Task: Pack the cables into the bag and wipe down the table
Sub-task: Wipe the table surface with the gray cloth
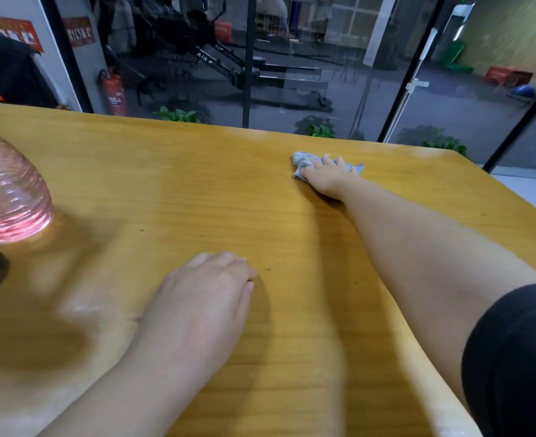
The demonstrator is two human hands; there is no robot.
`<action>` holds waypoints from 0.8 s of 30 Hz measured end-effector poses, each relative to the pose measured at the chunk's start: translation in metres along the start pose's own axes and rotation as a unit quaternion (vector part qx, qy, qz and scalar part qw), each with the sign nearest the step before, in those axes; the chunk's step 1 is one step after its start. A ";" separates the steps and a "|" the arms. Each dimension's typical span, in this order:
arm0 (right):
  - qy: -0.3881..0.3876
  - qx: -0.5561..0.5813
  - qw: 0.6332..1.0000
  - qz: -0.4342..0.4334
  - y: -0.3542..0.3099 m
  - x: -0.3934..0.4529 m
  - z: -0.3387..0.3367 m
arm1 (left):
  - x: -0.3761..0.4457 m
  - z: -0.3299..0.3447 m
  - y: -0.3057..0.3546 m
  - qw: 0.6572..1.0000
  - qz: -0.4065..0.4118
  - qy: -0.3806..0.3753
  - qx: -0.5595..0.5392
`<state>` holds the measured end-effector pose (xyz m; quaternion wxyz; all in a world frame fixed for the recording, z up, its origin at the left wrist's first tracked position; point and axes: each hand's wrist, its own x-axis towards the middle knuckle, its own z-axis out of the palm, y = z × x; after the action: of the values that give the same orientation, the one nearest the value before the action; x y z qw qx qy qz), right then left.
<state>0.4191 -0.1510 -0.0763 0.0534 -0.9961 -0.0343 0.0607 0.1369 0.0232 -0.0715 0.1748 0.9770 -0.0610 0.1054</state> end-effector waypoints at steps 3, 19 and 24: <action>-0.004 -0.009 0.999 -0.046 -0.025 -0.009 0.003 | 0.000 0.000 -0.001 1.000 0.008 -0.001 0.007; -0.033 -0.014 0.974 -0.224 -0.025 -0.146 0.016 | -0.002 -0.001 0.000 0.999 0.030 0.013 0.010; -0.043 -0.001 0.966 -0.255 -0.014 -0.205 0.015 | -0.011 -0.010 -0.002 0.998 0.041 0.039 0.010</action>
<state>0.2130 -0.1514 -0.0660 0.0649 -0.9511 -0.2891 0.0875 0.1244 0.0293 -0.0657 0.1630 0.9706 -0.0928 0.1507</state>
